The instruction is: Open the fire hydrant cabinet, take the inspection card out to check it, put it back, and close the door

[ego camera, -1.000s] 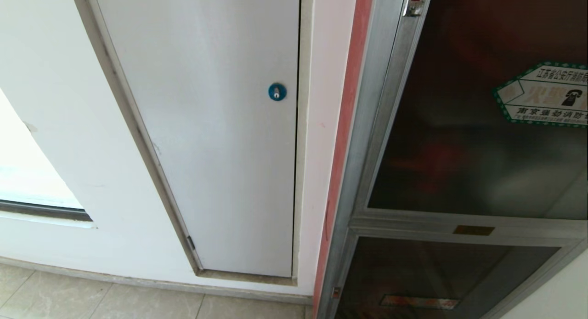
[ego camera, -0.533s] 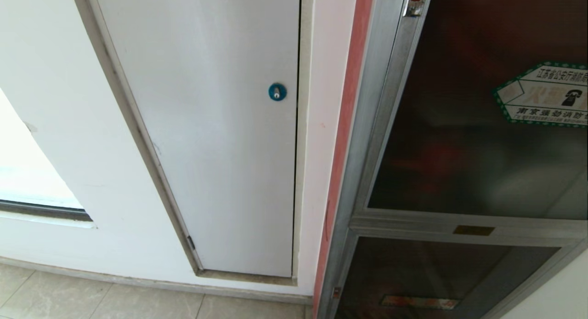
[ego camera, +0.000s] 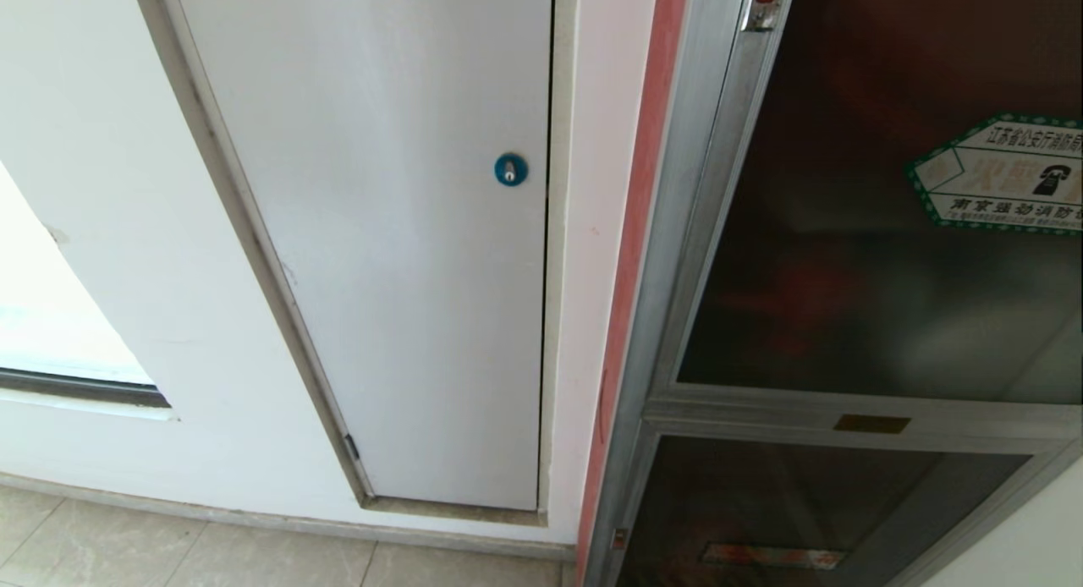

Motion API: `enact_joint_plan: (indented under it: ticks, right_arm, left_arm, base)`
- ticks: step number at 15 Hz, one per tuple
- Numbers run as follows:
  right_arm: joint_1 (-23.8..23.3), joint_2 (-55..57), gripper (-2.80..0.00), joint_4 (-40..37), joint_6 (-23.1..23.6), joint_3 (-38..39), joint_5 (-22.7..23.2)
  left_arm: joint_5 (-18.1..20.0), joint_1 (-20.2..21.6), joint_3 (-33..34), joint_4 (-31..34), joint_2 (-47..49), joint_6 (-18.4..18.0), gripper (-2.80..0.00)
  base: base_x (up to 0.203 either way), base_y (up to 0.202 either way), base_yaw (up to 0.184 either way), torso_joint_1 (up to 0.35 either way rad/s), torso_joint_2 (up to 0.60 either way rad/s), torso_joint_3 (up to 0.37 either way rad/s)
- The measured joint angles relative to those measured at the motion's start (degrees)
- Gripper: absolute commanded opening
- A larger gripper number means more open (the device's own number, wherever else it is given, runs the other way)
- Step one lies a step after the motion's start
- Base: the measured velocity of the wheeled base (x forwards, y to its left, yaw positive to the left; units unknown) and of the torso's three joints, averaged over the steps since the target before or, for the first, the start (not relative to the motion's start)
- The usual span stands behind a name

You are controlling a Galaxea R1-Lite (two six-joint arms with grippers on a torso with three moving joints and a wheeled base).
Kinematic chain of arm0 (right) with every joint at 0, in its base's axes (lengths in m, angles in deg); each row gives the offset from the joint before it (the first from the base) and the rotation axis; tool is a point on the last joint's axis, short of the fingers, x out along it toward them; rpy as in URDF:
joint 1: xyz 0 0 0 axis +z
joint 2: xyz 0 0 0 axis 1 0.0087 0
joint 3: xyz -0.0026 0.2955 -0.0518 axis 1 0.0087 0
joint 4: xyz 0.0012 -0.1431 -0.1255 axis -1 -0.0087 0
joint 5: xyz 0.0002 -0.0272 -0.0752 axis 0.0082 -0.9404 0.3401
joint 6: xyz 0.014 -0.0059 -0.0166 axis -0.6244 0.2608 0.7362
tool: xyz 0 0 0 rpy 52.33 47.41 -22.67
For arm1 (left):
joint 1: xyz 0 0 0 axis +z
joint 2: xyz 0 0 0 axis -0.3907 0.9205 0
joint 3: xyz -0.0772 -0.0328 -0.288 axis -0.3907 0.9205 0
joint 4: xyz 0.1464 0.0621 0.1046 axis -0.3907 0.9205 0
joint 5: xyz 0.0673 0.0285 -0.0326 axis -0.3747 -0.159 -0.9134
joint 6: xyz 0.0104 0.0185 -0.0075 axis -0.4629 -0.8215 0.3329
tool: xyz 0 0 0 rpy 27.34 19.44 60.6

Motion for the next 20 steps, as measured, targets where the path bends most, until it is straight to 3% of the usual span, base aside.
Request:
enact_joint_plan:
  ticks: [4,7,11,15,20]
  right_arm:
    - [-0.09,-7.36,-2.8,-0.06,1.81,5.99,-5.92]
    - [-1.58,-12.79,-2.8,-0.1,6.25,10.41,-8.13]
    - [-5.71,-19.0,-2.8,-1.14,7.87,13.27,-8.19]
    - [-6.18,-23.52,-2.8,-1.3,10.21,17.29,-7.09]
    - [-6.23,-29.24,-2.8,-1.12,12.12,27.68,-3.26]
  left_arm:
    - [0.0,0.0,0.0,0.0,0.0,0.02,-2.8]
    - [0.01,0.0,0.0,0.0,0.0,0.0,-2.8]
    - [-0.02,0.0,0.0,0.02,0.0,0.0,-2.8]
    - [0.0,0.0,0.0,0.0,0.0,-0.02,-2.8]
    - [0.02,0.0,0.0,0.0,0.0,0.0,-2.8]
  base:
    - [0.0,0.0,0.0,0.0,0.0,0.0]
    - [0.0,0.0,0.0,0.0,0.0,0.0]
    - [0.0,0.0,0.0,0.0,0.0,0.0]
    - [0.0,0.0,0.0,0.0,0.0,0.0]
    - [0.0,0.0,0.0,0.0,0.0,0.0]
